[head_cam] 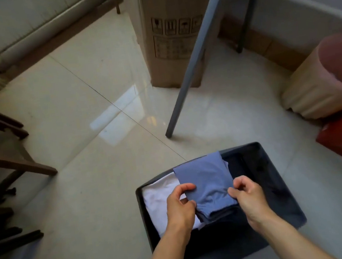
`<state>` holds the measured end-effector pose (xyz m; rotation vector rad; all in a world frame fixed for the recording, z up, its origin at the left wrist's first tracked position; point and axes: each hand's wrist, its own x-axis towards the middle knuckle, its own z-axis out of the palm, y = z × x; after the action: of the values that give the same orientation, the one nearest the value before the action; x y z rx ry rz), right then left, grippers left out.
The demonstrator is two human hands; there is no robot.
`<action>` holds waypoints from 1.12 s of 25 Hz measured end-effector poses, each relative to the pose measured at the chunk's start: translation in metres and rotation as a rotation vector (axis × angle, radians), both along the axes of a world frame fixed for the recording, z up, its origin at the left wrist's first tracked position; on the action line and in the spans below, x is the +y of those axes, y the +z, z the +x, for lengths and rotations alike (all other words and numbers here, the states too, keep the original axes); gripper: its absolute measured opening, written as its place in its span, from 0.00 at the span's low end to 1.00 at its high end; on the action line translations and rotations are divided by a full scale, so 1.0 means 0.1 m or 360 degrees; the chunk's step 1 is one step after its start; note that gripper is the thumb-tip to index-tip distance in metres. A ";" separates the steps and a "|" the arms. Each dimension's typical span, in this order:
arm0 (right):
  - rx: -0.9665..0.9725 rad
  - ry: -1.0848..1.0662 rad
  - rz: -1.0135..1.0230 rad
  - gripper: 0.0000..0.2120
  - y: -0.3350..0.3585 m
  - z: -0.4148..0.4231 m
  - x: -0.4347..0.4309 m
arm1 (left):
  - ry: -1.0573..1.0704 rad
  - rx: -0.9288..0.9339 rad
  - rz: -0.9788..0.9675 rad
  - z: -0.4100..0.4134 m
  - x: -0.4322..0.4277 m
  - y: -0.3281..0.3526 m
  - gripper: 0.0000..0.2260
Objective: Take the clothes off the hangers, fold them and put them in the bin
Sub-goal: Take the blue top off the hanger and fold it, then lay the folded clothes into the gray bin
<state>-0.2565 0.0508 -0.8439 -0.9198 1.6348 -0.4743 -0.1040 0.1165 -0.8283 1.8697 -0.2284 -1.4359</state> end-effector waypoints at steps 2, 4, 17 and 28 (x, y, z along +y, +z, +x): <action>0.0058 0.0012 0.0016 0.15 -0.25 -0.05 -0.02 | -0.0025 -0.0034 0.0035 -0.08 -0.03 -0.24 0.21; 0.0106 0.0049 0.0096 0.15 -0.50 -0.07 -0.04 | -0.0076 -0.0038 0.0109 -0.15 -0.05 -0.54 0.22; 0.0206 0.0142 0.0254 0.18 -0.28 -0.01 0.08 | -0.0353 0.0107 0.0300 -0.14 -0.11 -0.55 0.23; -0.0200 -0.0057 0.0240 0.10 1.75 0.06 0.23 | 0.0173 0.0524 0.0073 -0.23 -0.11 1.75 0.11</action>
<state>-0.2503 0.0743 -0.6685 -0.7359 1.5522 -0.4190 -0.1265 0.1053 -0.6530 1.6230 0.0660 -1.6560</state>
